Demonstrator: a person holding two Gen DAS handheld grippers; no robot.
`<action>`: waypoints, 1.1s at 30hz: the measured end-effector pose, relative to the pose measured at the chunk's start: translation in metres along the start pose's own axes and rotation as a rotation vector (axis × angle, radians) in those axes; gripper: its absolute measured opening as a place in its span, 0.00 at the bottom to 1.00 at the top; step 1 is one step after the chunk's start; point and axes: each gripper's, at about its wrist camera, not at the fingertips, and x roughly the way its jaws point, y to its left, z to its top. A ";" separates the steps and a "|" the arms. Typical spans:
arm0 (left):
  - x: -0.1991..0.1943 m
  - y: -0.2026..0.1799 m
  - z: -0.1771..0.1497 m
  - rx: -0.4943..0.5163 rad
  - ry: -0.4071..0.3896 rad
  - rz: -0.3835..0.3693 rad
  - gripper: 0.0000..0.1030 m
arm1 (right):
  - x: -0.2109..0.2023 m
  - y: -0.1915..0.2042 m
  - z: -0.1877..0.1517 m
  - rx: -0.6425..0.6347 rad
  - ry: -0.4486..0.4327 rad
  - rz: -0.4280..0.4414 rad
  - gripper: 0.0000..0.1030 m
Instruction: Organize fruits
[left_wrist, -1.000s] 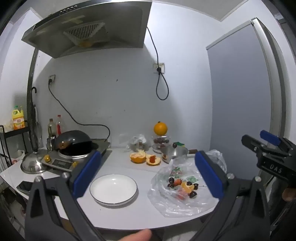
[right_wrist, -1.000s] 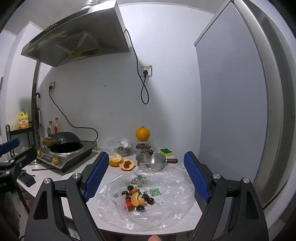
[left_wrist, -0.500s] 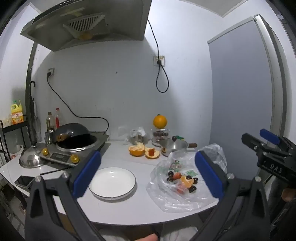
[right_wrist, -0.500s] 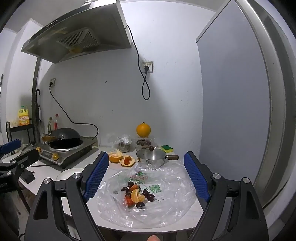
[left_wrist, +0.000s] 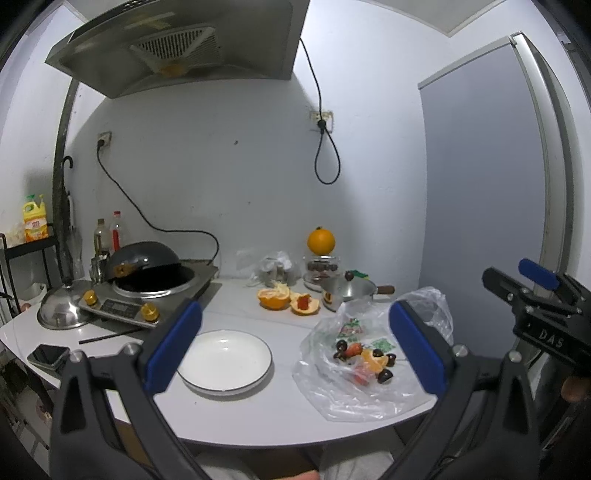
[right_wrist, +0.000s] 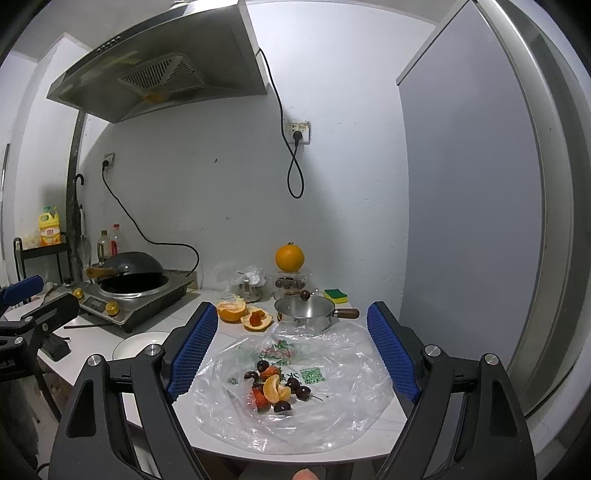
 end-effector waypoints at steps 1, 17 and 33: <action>0.000 0.001 0.001 -0.001 0.001 0.000 0.99 | 0.000 0.000 0.000 0.001 0.001 0.000 0.83; 0.001 0.008 -0.004 -0.024 0.017 0.002 0.99 | 0.003 0.002 -0.004 -0.002 0.005 0.005 0.83; 0.005 0.005 -0.006 -0.016 0.025 0.011 0.99 | 0.008 0.002 -0.007 -0.007 0.014 0.007 0.83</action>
